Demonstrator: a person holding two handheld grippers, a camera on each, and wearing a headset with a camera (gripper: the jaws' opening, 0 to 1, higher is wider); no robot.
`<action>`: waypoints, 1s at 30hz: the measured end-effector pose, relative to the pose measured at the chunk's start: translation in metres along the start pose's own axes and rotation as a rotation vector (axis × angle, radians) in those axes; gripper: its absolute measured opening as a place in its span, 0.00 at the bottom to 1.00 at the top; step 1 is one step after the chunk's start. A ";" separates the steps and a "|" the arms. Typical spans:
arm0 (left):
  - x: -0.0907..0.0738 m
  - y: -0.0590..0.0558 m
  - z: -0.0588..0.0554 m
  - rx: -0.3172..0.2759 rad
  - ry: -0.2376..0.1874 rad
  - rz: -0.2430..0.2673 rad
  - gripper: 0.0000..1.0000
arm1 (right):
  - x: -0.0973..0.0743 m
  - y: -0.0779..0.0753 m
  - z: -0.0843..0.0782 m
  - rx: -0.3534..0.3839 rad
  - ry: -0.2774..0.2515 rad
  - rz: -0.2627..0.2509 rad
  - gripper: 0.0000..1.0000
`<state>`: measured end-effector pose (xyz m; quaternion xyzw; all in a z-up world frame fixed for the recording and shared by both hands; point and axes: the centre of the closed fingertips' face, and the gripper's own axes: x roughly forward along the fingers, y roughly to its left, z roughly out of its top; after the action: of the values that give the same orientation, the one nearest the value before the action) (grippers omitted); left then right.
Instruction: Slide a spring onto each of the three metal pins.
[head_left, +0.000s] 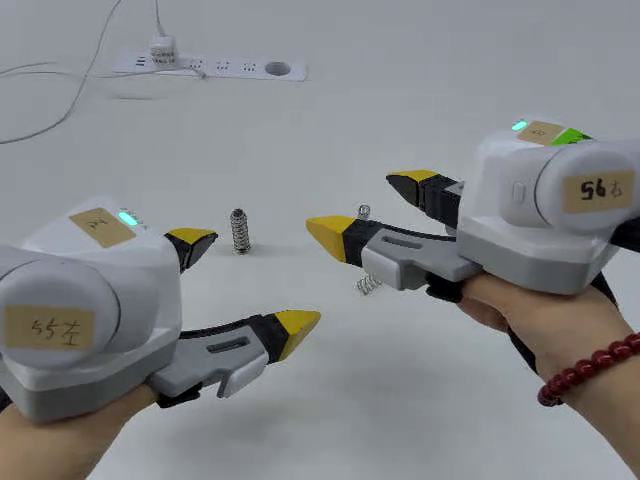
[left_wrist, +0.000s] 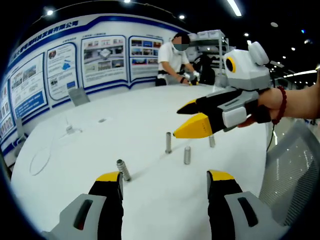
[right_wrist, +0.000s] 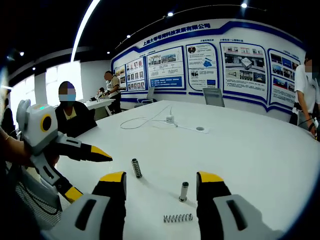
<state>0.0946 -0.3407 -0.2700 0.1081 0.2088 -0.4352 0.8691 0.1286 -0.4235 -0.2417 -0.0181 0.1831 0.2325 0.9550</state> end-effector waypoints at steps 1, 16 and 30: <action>0.001 -0.001 0.000 0.003 0.001 -0.003 0.69 | -0.003 -0.002 -0.001 0.004 0.000 0.001 0.58; 0.024 -0.017 0.001 0.027 0.023 -0.051 0.59 | -0.035 -0.017 -0.018 0.037 0.010 -0.006 0.58; 0.056 -0.031 -0.002 0.061 0.056 -0.124 0.48 | -0.054 -0.030 -0.036 0.033 0.035 -0.027 0.57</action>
<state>0.0989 -0.3988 -0.2977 0.1335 0.2261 -0.4913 0.8305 0.0851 -0.4781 -0.2568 -0.0088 0.2032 0.2162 0.9549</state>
